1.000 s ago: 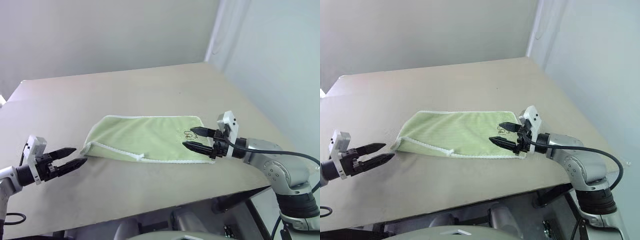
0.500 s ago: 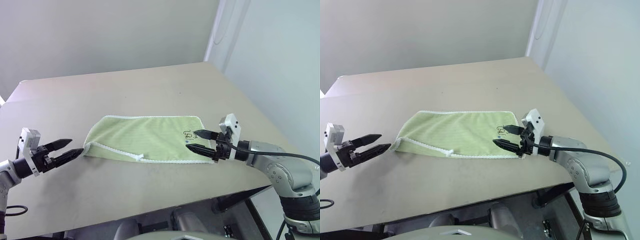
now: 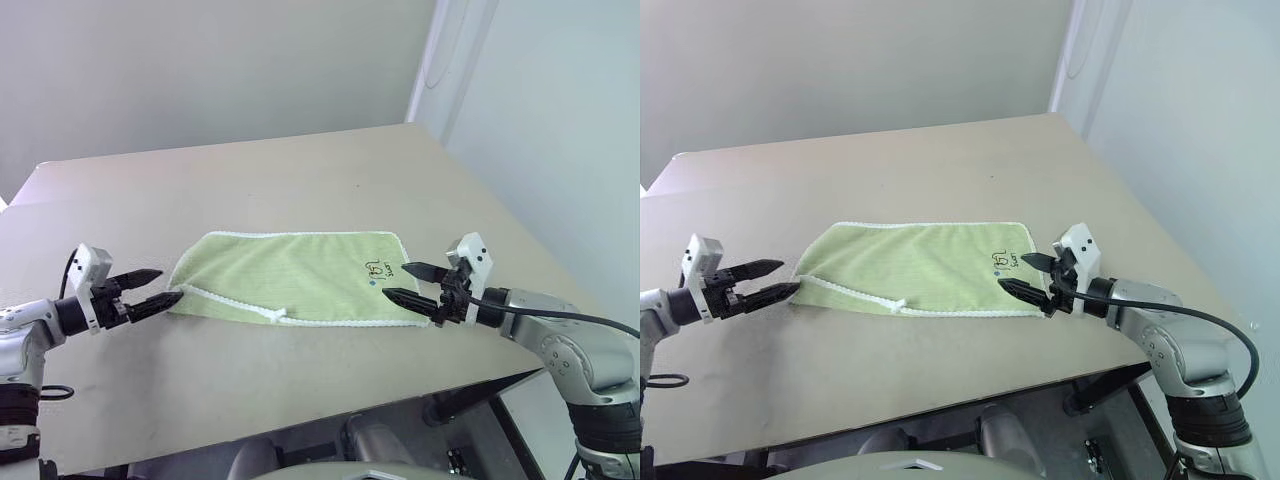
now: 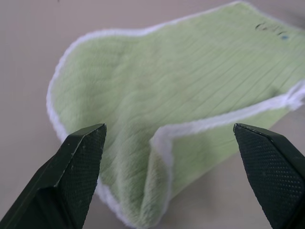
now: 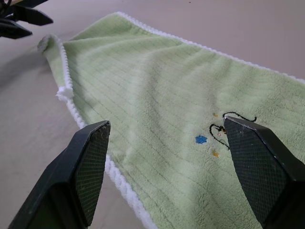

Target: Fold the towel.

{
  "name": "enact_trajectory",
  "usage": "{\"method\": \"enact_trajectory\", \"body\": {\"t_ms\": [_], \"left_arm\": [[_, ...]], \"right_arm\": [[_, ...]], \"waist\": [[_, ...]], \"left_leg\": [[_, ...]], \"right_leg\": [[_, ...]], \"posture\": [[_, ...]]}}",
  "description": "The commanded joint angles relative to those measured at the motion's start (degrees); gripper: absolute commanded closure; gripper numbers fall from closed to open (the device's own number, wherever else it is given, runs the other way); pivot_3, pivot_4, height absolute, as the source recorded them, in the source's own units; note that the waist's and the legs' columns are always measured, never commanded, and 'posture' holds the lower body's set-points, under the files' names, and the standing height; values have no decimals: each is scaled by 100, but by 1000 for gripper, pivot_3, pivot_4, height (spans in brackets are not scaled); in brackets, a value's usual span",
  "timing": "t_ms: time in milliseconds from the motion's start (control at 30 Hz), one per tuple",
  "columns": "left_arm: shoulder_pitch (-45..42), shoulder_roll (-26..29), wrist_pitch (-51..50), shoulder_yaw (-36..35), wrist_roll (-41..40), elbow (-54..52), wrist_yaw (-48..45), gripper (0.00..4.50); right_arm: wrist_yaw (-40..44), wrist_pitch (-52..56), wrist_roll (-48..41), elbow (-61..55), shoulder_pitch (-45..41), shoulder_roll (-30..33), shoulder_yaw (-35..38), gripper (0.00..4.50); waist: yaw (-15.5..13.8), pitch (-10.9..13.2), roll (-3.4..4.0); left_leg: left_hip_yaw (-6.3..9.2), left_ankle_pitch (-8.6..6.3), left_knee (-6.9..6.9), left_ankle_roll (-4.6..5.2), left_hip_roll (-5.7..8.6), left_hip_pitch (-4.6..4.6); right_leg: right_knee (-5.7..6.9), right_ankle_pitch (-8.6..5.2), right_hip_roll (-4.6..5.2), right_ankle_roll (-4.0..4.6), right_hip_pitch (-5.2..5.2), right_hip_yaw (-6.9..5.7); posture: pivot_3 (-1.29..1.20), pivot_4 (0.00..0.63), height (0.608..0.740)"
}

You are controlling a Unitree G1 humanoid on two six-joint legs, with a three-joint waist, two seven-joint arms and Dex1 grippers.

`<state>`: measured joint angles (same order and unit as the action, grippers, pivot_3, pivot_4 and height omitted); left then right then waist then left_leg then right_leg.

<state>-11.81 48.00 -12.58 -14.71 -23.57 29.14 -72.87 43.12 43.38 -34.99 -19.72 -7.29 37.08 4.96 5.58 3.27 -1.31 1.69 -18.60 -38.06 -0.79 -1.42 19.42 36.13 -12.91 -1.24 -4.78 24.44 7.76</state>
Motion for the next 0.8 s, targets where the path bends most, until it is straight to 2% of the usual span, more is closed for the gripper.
{"method": "enact_trajectory", "body": {"t_ms": [33,200,400,500,800], "left_arm": [[-288,-13,457,163,302,390,-19,0],[-670,-122,860,363,557,1112,-95,0],[-798,-134,1036,387,607,1376,-182,0],[-985,-312,856,418,493,1268,-286,619],[-1029,-354,814,376,533,1271,-333,3872]], "right_arm": [[-72,-112,16,-177,-39,-6,104,545],[-143,-148,129,-124,-39,-1,72,545],[-153,-147,134,-127,-40,-11,75,545],[-236,-105,158,-202,-4,-21,84,498],[-272,-106,141,-215,4,-11,76,498]], "waist": [[-4,0,-1],[-9,-2,-4],[-6,-2,-4],[-22,-3,-5],[-6,-5,-8]], "left_leg": [[0,0,0,0,0,1],[0,0,-2,0,1,1],[0,0,-1,0,1,2],[1,0,-2,0,0,2],[2,0,-5,1,0,1]], "right_leg": [[0,0,0,0,0,0],[1,1,0,-1,-1,0],[1,1,0,-1,-1,0],[3,2,0,-2,-1,0],[4,2,-1,-2,-3,0]], "posture": [[0,0,740],[0,0,740],[0,0,740],[0,0,740],[0,0,740]]}}
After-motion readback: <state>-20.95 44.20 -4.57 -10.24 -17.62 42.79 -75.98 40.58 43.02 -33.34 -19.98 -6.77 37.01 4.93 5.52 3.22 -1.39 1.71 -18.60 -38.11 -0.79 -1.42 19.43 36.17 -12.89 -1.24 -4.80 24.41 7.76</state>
